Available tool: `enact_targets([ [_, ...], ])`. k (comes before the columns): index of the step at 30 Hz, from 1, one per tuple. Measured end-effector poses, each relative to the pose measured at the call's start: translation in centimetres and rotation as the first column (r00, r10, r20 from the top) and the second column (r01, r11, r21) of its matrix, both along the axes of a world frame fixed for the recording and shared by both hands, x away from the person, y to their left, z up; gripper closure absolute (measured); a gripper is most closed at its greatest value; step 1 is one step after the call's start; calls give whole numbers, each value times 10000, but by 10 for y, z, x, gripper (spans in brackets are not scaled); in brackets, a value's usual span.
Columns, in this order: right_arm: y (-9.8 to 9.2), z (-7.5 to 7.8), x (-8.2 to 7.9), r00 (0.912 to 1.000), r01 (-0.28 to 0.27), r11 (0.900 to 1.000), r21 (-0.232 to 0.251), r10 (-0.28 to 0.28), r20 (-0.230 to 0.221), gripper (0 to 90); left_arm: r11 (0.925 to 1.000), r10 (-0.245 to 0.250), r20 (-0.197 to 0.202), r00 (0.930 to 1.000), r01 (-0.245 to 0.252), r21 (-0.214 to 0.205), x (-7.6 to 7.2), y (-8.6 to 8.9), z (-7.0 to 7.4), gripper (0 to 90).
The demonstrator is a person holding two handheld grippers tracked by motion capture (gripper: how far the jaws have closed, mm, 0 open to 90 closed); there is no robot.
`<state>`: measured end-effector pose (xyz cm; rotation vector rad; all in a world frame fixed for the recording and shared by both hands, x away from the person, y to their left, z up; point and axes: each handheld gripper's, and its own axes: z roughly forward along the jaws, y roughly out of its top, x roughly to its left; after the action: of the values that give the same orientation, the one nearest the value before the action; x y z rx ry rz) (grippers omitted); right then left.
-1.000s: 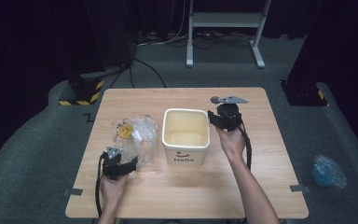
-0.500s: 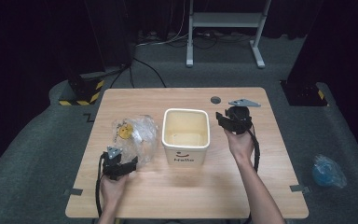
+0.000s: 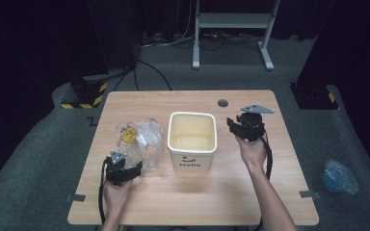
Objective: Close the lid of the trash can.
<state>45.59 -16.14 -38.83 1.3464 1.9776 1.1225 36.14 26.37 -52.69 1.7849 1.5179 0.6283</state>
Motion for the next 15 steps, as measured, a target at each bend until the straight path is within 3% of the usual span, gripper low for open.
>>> enact_targets([
  [15, -12, -4, -6, 9999, 116, 9999, 77, -115, -39, 574, 10000, 4, 15, 10000, -4, -1, 0, 0, 0, 225],
])
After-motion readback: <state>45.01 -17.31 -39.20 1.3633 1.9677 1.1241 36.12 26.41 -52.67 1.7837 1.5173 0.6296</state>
